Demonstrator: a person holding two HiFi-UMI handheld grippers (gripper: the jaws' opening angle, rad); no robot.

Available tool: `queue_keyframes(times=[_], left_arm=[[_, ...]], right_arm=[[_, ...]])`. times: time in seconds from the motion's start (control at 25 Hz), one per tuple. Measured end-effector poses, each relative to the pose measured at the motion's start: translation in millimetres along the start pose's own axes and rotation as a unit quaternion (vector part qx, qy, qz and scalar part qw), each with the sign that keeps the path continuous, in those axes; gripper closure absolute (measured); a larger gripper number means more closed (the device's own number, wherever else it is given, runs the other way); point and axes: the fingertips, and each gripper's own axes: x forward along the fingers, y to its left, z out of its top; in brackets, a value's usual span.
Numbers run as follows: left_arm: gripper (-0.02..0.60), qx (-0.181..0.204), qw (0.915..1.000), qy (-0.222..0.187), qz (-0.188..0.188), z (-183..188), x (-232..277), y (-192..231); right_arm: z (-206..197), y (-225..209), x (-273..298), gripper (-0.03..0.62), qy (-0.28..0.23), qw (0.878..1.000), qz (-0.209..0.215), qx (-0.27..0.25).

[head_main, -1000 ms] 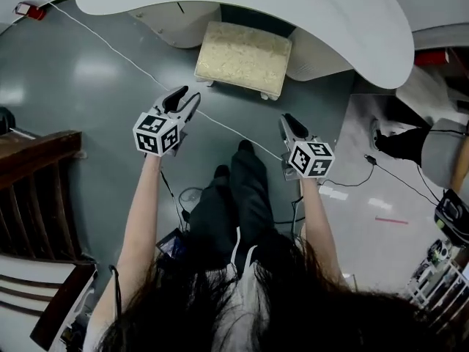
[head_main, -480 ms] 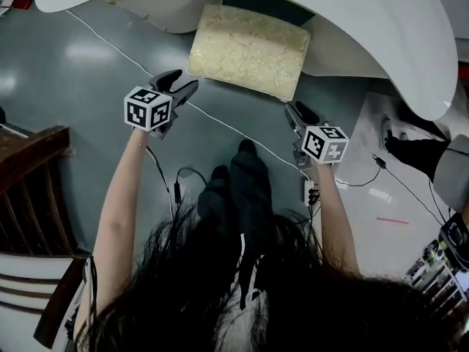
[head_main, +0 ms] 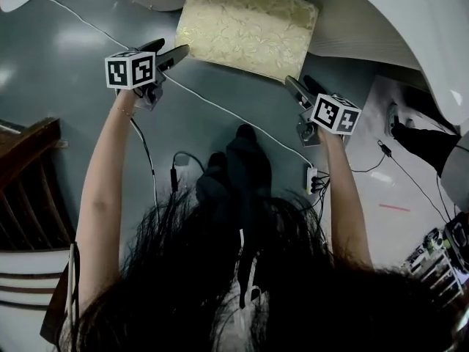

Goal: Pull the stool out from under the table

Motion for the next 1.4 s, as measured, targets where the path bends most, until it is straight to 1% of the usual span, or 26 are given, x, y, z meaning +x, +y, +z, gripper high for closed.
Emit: queue_keyframes(times=[0.04,0.16,0.24,0.32,0.4,0.52,0.56,0.64,0.72,0.8,0.92,1.0,1.12,1.24,1.4], left_arm=[[0.225,-0.004,1.0,-0.003,0.002,2,-1,1],[0.224,0.0,1.0,-0.006,0.004,7,-6,-1],[0.219,0.006,1.0,0.007,0.002,3,-2,0],[0.216,0.015,0.9996,0.023,0.002,-3,7,4],[0.21,0.003,0.9996,0.024,-0.015,-9,16,1],[0.21,-0.036,0.9983,-0.001,-0.045,-11,24,-8],[0.206,-0.043,0.9977,-0.01,-0.051,-9,24,-10],[0.206,-0.043,0.9973,-0.022,-0.056,-4,19,-10],[0.207,-0.044,0.9972,-0.028,-0.053,-2,15,-10],[0.207,-0.048,0.9975,-0.029,-0.043,-3,14,-10],[0.207,-0.052,0.998,-0.024,-0.028,-5,11,-13],[0.209,-0.055,0.9979,-0.02,-0.028,-4,10,-15],[0.209,-0.063,0.9974,-0.012,-0.034,-3,11,-13],[0.21,-0.072,0.9967,0.0,-0.037,-11,14,-9],[0.21,-0.072,0.9965,0.023,-0.033,-12,16,-7]], right_arm=[[-1,-2,0,0.312,0.003,1.0,-0.004,-0.001],[-2,-3,1,0.307,0.01,1.0,-0.008,0.002],[-4,-2,4,0.303,0.013,1.0,0.008,0.014],[-8,-2,8,0.299,0.016,0.999,0.033,0.034],[-10,-2,13,0.299,0.016,0.997,0.054,0.049],[-9,0,14,0.301,0.015,0.995,0.079,0.051],[-8,3,14,0.301,0.015,0.995,0.087,0.054],[-7,9,15,0.301,0.013,0.992,0.105,0.068],[-7,13,15,0.306,0.009,0.99,0.116,0.077],[-7,12,14,0.324,0.001,0.99,0.115,0.077],[-8,11,11,0.33,-0.023,0.99,0.105,0.089],[-5,11,8,0.333,-0.03,0.99,0.098,0.094],[-2,11,9,0.333,-0.019,0.991,0.089,0.096],[-10,8,11,0.333,0.002,0.991,0.084,0.104],[-17,7,13,0.333,0.019,0.989,0.078,0.121]])
